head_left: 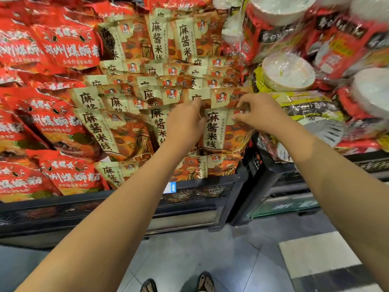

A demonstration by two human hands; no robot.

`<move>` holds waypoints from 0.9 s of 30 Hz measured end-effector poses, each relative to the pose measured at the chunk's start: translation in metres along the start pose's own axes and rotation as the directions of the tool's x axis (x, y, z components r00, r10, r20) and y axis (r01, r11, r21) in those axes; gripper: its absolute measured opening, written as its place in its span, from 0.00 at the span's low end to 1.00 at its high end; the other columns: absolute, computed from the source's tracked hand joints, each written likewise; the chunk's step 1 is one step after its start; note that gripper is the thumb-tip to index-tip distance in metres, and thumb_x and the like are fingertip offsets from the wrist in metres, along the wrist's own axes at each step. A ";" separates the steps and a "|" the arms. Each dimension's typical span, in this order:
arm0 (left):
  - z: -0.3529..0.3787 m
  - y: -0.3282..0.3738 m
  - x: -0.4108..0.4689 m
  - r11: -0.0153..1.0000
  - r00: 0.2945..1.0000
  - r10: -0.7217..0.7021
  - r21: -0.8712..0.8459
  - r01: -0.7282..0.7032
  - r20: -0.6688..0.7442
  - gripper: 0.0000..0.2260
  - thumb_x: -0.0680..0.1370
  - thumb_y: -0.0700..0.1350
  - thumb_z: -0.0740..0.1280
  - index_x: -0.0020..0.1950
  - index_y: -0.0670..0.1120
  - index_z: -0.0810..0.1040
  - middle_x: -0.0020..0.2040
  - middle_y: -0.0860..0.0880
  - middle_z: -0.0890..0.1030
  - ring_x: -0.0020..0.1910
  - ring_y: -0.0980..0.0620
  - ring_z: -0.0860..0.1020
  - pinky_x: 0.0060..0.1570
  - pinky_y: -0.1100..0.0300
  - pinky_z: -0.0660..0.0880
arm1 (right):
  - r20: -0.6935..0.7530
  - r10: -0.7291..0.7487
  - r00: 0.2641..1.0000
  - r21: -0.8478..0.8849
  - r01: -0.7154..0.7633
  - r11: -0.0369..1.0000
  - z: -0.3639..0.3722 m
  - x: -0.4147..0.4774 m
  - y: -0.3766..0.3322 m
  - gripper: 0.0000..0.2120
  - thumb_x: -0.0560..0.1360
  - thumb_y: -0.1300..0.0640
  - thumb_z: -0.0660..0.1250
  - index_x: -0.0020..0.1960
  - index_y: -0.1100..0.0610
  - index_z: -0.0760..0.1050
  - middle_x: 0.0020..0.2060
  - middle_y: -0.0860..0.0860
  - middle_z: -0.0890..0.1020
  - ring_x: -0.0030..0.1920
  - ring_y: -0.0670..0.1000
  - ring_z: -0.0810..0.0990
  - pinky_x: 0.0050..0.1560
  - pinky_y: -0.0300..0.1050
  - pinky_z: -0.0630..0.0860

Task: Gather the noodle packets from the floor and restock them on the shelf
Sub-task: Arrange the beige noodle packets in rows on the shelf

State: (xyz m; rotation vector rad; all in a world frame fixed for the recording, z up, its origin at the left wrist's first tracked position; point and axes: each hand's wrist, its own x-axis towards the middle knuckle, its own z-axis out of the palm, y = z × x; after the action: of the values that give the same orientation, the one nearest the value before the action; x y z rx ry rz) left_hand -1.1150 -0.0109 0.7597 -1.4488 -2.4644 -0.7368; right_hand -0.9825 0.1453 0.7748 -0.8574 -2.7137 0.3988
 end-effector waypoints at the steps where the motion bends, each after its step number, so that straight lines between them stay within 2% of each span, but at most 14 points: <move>1: 0.002 -0.002 -0.002 1.000 1.000 0.012 -0.018 -0.012 -0.005 0.13 0.80 0.48 0.67 0.62 0.45 0.77 0.53 0.48 0.81 0.51 0.47 0.78 0.44 0.54 0.75 | -0.009 -0.003 1.000 0.028 0.003 1.000 -0.001 -0.002 0.000 0.15 0.72 0.47 0.74 0.52 0.56 0.79 0.45 0.53 0.81 0.48 0.54 0.77 0.48 0.52 0.77; 6: 0.004 -0.011 -0.007 0.995 0.998 0.057 -0.082 -0.056 0.003 0.19 0.77 0.57 0.69 0.62 0.46 0.76 0.54 0.51 0.80 0.50 0.51 0.78 0.44 0.58 0.73 | 0.023 -0.029 0.999 0.075 0.028 0.997 -0.001 -0.010 -0.002 0.20 0.67 0.42 0.77 0.52 0.54 0.79 0.46 0.50 0.81 0.50 0.52 0.79 0.52 0.53 0.78; 9: 0.003 -0.014 -0.011 0.993 0.997 0.077 -0.087 -0.075 0.019 0.20 0.77 0.59 0.69 0.62 0.47 0.77 0.54 0.52 0.80 0.48 0.53 0.78 0.42 0.61 0.69 | 0.049 -0.039 0.998 0.083 0.035 0.996 -0.001 -0.015 -0.006 0.21 0.67 0.42 0.77 0.53 0.53 0.79 0.45 0.48 0.79 0.50 0.52 0.79 0.53 0.52 0.78; 13: 0.001 -0.016 -0.018 0.989 0.995 0.094 -0.115 -0.091 0.019 0.20 0.77 0.58 0.69 0.62 0.47 0.77 0.53 0.52 0.80 0.48 0.54 0.77 0.43 0.61 0.72 | 0.046 -0.052 0.998 0.082 0.048 0.995 0.001 -0.022 -0.008 0.21 0.66 0.43 0.78 0.53 0.53 0.79 0.45 0.47 0.78 0.52 0.52 0.78 0.54 0.54 0.76; 15: 0.001 -0.015 -0.021 0.985 0.994 0.106 -0.135 -0.104 0.012 0.18 0.77 0.57 0.70 0.60 0.47 0.77 0.52 0.51 0.80 0.46 0.54 0.76 0.43 0.59 0.73 | 0.052 -0.057 0.997 0.094 0.052 0.994 0.000 -0.024 -0.009 0.20 0.67 0.44 0.78 0.52 0.53 0.79 0.45 0.47 0.78 0.52 0.52 0.77 0.54 0.52 0.76; 18: 0.000 -0.014 -0.023 0.973 0.992 0.128 -0.196 -0.125 0.003 0.08 0.78 0.49 0.70 0.53 0.46 0.80 0.48 0.51 0.81 0.44 0.52 0.78 0.44 0.53 0.78 | 0.059 -0.110 0.992 0.119 0.102 0.988 -0.001 -0.025 -0.007 0.11 0.72 0.48 0.75 0.48 0.55 0.81 0.41 0.49 0.81 0.47 0.53 0.79 0.49 0.49 0.76; 20: 0.000 -0.011 -0.022 0.974 0.997 0.083 -0.210 -0.083 -0.007 0.05 0.79 0.46 0.69 0.51 0.46 0.81 0.47 0.51 0.82 0.44 0.51 0.79 0.44 0.54 0.77 | 0.064 -0.133 0.989 0.107 0.126 0.986 -0.001 -0.023 -0.005 0.08 0.76 0.51 0.71 0.45 0.56 0.81 0.40 0.52 0.82 0.44 0.55 0.80 0.46 0.50 0.76; 22: -0.002 -0.007 -0.018 0.981 1.000 0.014 -0.191 -0.017 -0.021 0.07 0.80 0.47 0.68 0.53 0.45 0.82 0.46 0.50 0.82 0.43 0.51 0.78 0.40 0.58 0.72 | 0.046 -0.118 0.992 0.099 0.113 0.989 -0.002 -0.018 -0.003 0.08 0.78 0.53 0.68 0.46 0.56 0.81 0.40 0.53 0.82 0.45 0.55 0.79 0.46 0.51 0.76; 27: -0.009 -0.002 0.005 0.985 0.992 -0.067 -0.165 0.049 -0.109 0.08 0.80 0.47 0.66 0.52 0.45 0.82 0.45 0.50 0.83 0.40 0.51 0.77 0.36 0.59 0.67 | -0.098 -0.092 0.991 0.115 0.103 0.988 -0.003 0.007 -0.006 0.09 0.79 0.54 0.65 0.49 0.58 0.82 0.42 0.53 0.83 0.46 0.56 0.79 0.48 0.52 0.75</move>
State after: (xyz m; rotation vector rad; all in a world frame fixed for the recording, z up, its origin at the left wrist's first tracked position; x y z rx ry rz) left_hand -1.1202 -0.0128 0.7685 -1.3499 -2.4170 -1.0246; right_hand -0.9898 0.1452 0.7804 -0.6902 -2.6049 0.4834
